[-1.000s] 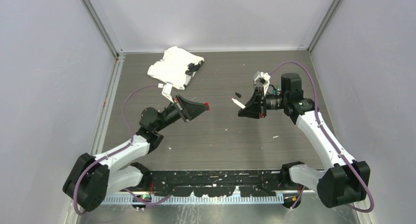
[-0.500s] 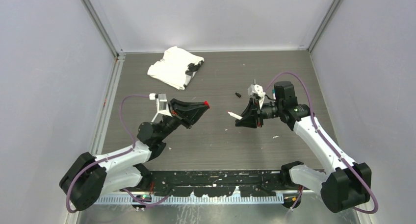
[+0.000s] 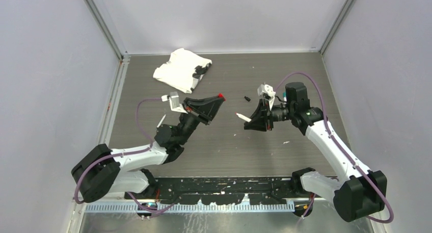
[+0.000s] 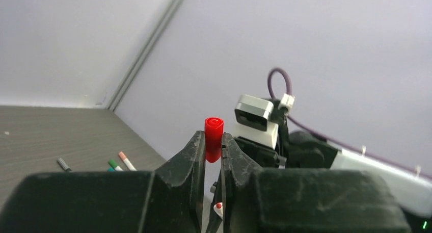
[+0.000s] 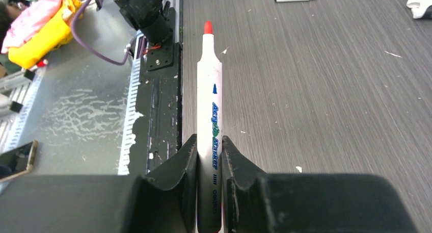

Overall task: Insert the pens into the pen caps
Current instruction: Insert the pen cap onto the pen.

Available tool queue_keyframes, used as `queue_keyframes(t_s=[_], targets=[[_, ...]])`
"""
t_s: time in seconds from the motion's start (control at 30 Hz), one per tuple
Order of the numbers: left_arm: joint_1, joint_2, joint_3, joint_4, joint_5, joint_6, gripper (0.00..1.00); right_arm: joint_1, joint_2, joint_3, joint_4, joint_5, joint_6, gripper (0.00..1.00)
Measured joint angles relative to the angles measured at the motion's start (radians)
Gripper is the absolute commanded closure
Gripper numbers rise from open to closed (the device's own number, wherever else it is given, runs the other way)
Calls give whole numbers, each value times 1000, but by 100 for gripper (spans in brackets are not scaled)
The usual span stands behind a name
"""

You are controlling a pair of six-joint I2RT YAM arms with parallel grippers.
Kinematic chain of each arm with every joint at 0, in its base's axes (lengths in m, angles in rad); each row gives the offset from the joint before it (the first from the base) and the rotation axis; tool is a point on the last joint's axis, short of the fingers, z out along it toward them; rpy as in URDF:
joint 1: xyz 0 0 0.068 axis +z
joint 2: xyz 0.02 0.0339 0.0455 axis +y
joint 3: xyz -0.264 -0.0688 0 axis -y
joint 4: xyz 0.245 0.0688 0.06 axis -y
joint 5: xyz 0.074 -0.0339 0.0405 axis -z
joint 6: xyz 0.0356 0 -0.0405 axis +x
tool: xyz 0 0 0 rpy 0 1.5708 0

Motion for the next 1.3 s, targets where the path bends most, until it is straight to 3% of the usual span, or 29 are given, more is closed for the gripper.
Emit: queue_keyframes(t_s=[0.17, 0.3, 0.63, 0.9, 1.3], targets=[[0, 15, 7, 6, -190, -137, 99, 0, -4, 85, 23, 43, 141, 99], [0, 31, 41, -5, -288, -227, 99, 0, -19, 99, 156, 76, 343, 99], [0, 92, 117, -13, -342, -370, 99, 1, -14, 24, 636, 187, 872, 99], [0, 167, 134, -14, -323, -412, 99, 22, -14, -59, 766, 224, 982, 99], [-2, 201, 160, 4, -289, -426, 99, 58, -1, -80, 779, 229, 966, 99]])
